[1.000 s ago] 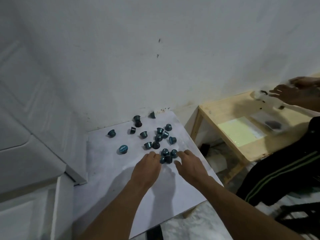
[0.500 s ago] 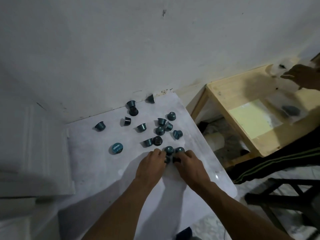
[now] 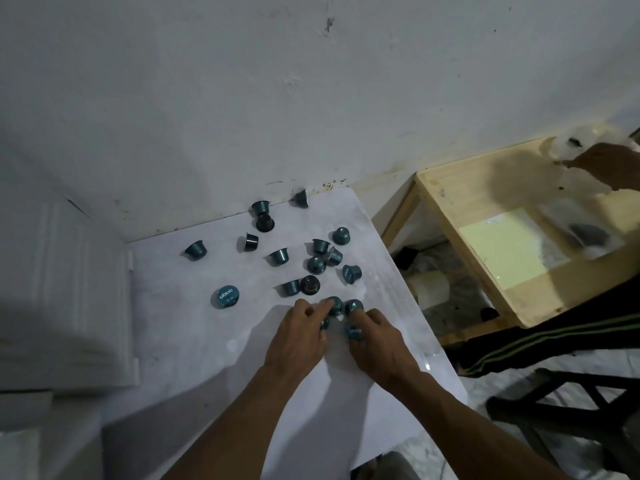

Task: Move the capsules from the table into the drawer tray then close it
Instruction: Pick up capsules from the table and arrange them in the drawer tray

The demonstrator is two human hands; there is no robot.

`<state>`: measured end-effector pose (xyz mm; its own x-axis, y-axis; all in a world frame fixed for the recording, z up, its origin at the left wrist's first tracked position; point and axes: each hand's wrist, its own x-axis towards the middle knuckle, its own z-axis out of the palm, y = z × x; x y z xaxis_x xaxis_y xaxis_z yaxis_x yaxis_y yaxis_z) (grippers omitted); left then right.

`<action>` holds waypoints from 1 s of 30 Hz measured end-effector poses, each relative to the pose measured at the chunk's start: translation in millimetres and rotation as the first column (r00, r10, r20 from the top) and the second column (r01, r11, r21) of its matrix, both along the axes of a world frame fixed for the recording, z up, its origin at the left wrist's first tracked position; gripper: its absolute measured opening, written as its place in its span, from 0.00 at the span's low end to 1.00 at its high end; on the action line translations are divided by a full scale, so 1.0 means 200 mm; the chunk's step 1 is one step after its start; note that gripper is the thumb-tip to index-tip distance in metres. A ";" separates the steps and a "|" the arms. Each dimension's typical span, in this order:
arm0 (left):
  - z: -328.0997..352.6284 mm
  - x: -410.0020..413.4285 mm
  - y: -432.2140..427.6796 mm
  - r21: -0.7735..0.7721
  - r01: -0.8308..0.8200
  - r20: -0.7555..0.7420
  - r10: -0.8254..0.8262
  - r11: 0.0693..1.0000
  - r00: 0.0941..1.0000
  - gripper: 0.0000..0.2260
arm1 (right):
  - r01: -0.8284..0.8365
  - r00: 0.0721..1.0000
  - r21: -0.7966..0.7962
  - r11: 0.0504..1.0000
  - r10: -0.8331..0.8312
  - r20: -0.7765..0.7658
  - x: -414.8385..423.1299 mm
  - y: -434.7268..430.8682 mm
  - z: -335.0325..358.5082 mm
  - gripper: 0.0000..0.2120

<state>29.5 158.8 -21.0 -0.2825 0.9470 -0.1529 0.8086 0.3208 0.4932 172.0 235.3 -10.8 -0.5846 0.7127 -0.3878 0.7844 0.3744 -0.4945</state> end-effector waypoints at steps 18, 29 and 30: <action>0.29 0.37 -0.14 0.170 -0.566 -0.037 0.579 0.807 0.814 0.14 | -0.321 0.924 0.177 0.930 0.349 -0.159 0.17 0.13 0.26 0.19; 0.61 0.46 -0.62 0.299 -0.759 0.029 0.790 0.578 0.613 0.21 | -0.573 0.710 0.360 0.736 0.665 -0.231 -0.02 -0.16 0.59 0.23; 0.65 0.45 -0.68 0.312 -0.761 0.001 0.801 0.569 0.599 0.20 | -0.583 0.681 0.386 0.715 0.689 -0.248 -0.05 -0.22 0.63 0.22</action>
<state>119.3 21.9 109.0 -0.9278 0.3415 0.1505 0.3637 0.7372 0.5694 161.9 190.6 114.3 -0.9854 0.1526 0.0753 0.0969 0.8668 -0.4892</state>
